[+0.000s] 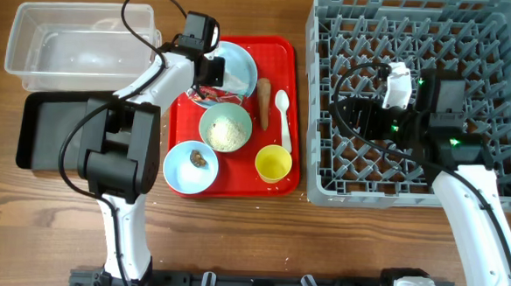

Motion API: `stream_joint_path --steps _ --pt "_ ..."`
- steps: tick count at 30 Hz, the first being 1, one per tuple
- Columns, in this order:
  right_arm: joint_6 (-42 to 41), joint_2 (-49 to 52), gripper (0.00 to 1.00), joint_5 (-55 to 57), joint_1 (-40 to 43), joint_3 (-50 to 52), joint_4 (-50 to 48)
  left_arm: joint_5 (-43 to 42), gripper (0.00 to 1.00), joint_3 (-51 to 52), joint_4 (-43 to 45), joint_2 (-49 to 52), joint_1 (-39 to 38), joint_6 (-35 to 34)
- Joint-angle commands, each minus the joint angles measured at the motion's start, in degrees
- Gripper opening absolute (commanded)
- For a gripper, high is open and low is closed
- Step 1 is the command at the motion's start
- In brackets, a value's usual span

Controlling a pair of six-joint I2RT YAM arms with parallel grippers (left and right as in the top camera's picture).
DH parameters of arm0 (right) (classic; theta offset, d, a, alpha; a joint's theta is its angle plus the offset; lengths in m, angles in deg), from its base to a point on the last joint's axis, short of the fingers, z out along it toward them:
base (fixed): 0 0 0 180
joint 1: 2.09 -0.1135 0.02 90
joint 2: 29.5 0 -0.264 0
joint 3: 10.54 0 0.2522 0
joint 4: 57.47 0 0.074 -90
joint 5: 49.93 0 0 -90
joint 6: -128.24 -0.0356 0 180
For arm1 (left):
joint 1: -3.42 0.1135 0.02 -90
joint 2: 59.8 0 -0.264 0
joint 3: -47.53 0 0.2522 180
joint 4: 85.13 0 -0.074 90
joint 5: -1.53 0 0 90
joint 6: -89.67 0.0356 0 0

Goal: Sort waste into correct bins and load items into the dishwasher rack
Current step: 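Reach the left gripper to the white plate and grasp the tissue, then carry the tissue left and drop it into the clear bin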

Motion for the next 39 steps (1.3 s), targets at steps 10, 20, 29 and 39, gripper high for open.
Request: stream_joint_path --steps 10,20,29,39 --pt "-0.6 0.5 1.0 -1.1 -0.1 -1.3 0.1 -0.7 0.04 -4.8 -3.6 -12.9 3.8 -4.4" --pt "-0.6 0.5 1.0 -1.1 -0.1 -1.3 -0.1 -0.7 0.04 -4.8 -5.4 -19.1 19.3 -6.4" --pt "-0.6 0.5 1.0 -1.1 -0.1 -1.3 -0.2 -0.8 0.79 -4.8 -4.0 -14.1 28.2 -6.4" --pt "-0.6 0.5 1.0 -1.1 -0.1 -1.3 -0.2 -1.6 1.0 -5.2 -3.3 -14.1 26.6 -3.0"
